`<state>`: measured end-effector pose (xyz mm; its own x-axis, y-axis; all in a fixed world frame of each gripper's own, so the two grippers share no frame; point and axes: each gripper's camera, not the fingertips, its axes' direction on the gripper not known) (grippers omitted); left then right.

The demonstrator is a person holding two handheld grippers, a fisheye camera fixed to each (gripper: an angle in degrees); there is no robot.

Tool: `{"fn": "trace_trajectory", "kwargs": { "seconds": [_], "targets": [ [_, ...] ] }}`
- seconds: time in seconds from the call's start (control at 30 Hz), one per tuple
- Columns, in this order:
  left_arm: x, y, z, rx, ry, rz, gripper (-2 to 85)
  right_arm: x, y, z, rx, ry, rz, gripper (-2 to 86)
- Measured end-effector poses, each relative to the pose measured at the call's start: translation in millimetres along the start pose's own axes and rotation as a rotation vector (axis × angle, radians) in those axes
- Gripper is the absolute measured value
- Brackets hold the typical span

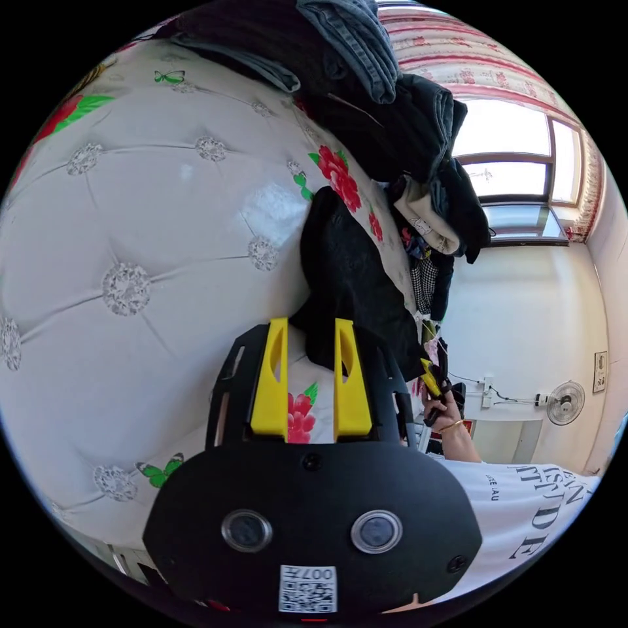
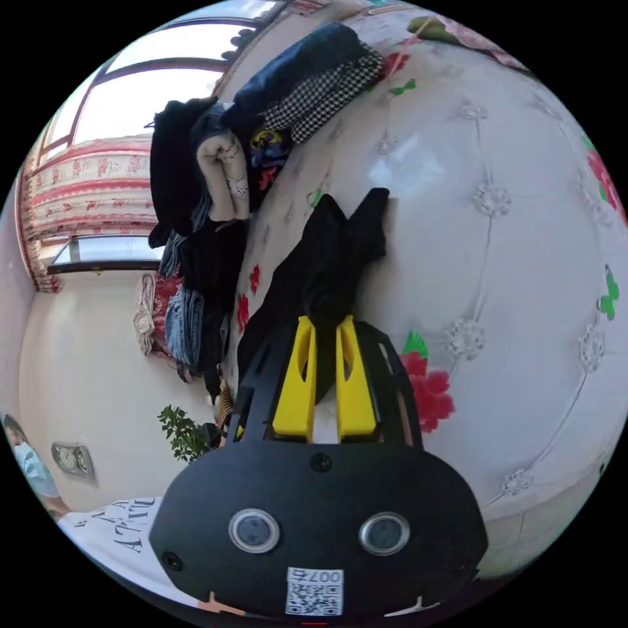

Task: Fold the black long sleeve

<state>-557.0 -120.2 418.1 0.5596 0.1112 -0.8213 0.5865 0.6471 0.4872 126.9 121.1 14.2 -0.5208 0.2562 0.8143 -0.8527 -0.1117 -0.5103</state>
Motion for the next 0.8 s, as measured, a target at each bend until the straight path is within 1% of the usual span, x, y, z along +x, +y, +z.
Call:
{"fn": "trace_trajectory", "kwargs": {
  "seconds": [0.03, 0.07, 0.1, 0.13, 0.17, 0.23, 0.27, 0.33, 0.37, 0.43, 0.47, 0.57, 0.63, 0.67, 0.73, 0.8],
  "targets": [
    [-2.2, -1.9, 0.3, -0.006, 0.002, 0.011, 10.1, -36.5, -4.9, 3.5, -0.015, 0.020, -0.119, 3.5],
    [-4.5, -2.2, -0.1, -0.009, 0.001, 0.026, 10.1, -58.1, -5.3, 5.9, -0.023, 0.024, -0.191, 3.2],
    [-6.1, -1.7, -0.7, -0.008, 0.002, 0.033, 10.1, -101.4, -1.5, 13.3, -0.046, 0.015, -0.338, 2.5],
    [-10.9, 0.2, -2.2, -0.002, 0.009, 0.036, 10.3, -144.5, 7.7, 26.5, -0.087, 0.006, -0.473, 2.3],
    [-17.4, 2.9, -3.9, 0.007, 0.026, 0.028, 10.5, -165.2, 14.6, 35.3, -0.114, 0.009, -0.538, 2.2],
    [-28.8, 7.9, -6.6, 0.021, 0.060, 0.008, 10.7, -235.3, 56.7, 77.0, -0.233, -0.014, -0.789, 2.5],
    [-36.6, 11.8, -8.7, 0.033, 0.076, -0.004, 10.7, -248.3, 69.7, 88.0, -0.260, -0.029, -0.841, 2.7],
    [-47.3, 17.9, -11.6, 0.046, 0.084, -0.012, 10.8, -279.8, 118.9, 137.4, -0.414, -0.108, -0.987, 3.6],
    [-54.4, 21.6, -13.1, 0.048, 0.097, -0.013, 10.9, -282.2, 128.0, 149.4, -0.451, -0.120, -1.002, 3.8],
    [-65.3, 27.2, -16.4, 0.058, 0.118, -0.019, 11.0, -276.7, 147.5, 188.6, -0.566, -0.124, -0.989, 4.8],
    [-72.6, 31.1, -19.1, 0.069, 0.137, -0.021, 11.0, -272.3, 148.2, 194.3, -0.580, -0.118, -0.980, 5.0],
    [-90.9, 41.4, -22.7, 0.069, 0.151, -0.035, 10.7, -235.8, 124.8, 198.2, -0.540, -0.064, -0.851, 6.3],
    [-99.4, 47.3, -23.0, 0.068, 0.194, -0.027, 11.4, -189.2, 87.1, 187.3, -0.506, -0.047, -0.654, 7.5],
    [-104.7, 51.1, -23.5, 0.062, 0.212, -0.028, 11.6, -176.1, 78.4, 183.7, -0.494, -0.047, -0.602, 7.8],
    [-111.7, 56.9, -25.0, 0.054, 0.257, -0.018, 11.9, -126.7, 53.9, 170.0, -0.452, -0.078, -0.408, 8.7],
    [-118.6, 63.5, -26.9, 0.052, 0.279, -0.015, 12.7, -102.6, 49.0, 166.2, -0.436, -0.091, -0.331, 9.3]
  ]
}}
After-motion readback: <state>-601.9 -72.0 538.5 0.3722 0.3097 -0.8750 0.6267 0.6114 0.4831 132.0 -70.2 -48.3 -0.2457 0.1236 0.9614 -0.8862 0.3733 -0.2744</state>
